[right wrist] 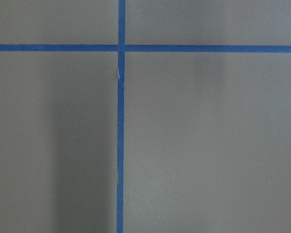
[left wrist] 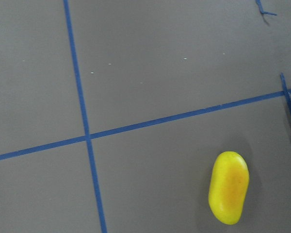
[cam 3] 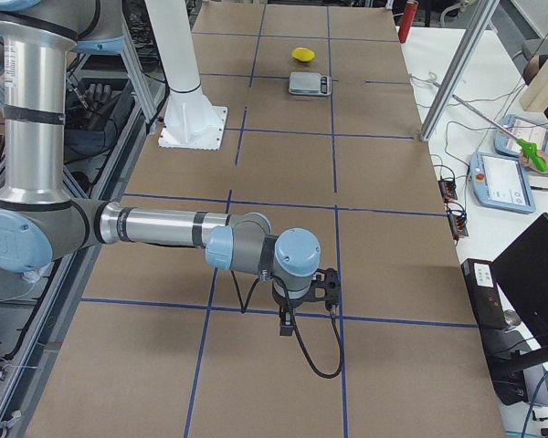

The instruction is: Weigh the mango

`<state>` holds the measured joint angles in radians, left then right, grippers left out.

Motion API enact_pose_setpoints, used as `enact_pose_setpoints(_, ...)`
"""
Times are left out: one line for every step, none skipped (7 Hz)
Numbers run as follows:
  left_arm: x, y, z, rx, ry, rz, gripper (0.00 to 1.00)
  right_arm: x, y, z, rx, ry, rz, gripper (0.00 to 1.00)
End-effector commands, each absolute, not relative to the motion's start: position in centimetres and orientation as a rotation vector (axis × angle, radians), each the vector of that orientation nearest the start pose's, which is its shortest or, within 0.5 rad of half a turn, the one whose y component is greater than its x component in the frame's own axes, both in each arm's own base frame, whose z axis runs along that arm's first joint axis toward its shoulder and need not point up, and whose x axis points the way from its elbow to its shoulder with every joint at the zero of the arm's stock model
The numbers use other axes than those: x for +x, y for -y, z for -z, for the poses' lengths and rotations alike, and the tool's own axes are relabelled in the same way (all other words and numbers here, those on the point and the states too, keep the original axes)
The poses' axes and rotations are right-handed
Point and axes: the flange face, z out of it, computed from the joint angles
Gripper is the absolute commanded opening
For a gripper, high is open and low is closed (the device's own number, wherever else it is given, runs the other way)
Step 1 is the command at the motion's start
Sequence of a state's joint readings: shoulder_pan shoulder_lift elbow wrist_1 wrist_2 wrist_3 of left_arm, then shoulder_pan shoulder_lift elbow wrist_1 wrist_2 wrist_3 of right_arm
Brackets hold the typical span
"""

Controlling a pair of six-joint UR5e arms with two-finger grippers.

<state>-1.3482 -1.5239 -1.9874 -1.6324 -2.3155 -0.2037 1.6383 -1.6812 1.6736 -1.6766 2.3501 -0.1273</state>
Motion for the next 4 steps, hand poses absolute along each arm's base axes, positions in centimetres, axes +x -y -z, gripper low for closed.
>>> enact_pose_setpoints(9.9,47.4,-46.8,0.292,-0.784,-0.166,1.00,9.3,43.1,-67.0,-0.031,0.785,0.012,1.00)
enact_pose_setpoints(12.2,47.6,-50.3,0.272,-0.793,-0.185,1.00,9.3,43.1,-67.0,-0.031,0.785,0.012,1.00)
enact_pose_setpoints(15.0,47.5,-53.1,0.272,-0.826,-0.159,1.00,9.3,43.1,-66.9,-0.030,0.785,0.013,1.00)
enact_pose_setpoints(18.0,46.9,-54.6,0.266,-0.856,-0.116,1.00,9.3,43.1,-67.0,-0.031,0.785,0.012,1.00)
